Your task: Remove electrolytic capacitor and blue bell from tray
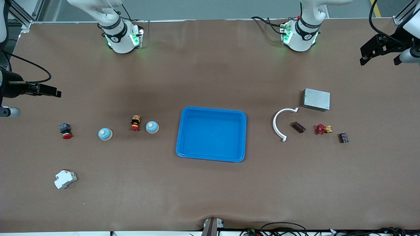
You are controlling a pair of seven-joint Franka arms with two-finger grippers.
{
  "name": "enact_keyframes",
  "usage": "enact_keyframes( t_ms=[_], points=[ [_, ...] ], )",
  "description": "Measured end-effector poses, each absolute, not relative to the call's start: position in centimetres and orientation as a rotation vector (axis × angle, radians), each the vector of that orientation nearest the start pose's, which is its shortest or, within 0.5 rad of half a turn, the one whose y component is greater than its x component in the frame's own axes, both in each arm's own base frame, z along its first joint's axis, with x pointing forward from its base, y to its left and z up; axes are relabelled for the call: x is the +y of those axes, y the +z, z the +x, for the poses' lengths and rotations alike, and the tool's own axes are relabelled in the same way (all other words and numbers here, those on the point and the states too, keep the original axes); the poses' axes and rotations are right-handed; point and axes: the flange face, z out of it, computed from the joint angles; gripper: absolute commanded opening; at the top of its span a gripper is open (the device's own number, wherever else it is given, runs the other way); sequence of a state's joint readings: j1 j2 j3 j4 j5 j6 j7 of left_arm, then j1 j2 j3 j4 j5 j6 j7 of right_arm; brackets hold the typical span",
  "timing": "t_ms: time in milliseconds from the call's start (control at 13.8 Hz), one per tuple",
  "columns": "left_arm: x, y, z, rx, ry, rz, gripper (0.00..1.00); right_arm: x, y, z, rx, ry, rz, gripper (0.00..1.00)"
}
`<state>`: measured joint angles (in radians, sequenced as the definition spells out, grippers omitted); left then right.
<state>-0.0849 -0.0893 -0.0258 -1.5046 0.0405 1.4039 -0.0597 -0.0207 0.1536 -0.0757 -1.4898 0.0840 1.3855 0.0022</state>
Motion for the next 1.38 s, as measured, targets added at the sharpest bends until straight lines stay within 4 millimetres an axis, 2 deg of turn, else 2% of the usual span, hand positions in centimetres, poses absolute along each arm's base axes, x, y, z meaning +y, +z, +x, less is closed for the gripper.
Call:
enact_keyframes(
  t_ms=[290,724,1376],
  points=[
    [-5.2,68.9,50.6,0.069,-0.008,-3.099,1.00,-4.0,56.4,57.6,0.137,0.380,-3.032,1.00],
    [-5.2,69.0,50.6,0.069,-0.012,-3.099,1.00,-4.8,58.2,58.0,0.159,0.296,-3.045,1.00],
    [-4.6,69.0,50.7,0.050,-0.011,-3.100,1.00,-6.0,58.2,58.3,0.192,0.257,-3.055,1.00]
  ],
)
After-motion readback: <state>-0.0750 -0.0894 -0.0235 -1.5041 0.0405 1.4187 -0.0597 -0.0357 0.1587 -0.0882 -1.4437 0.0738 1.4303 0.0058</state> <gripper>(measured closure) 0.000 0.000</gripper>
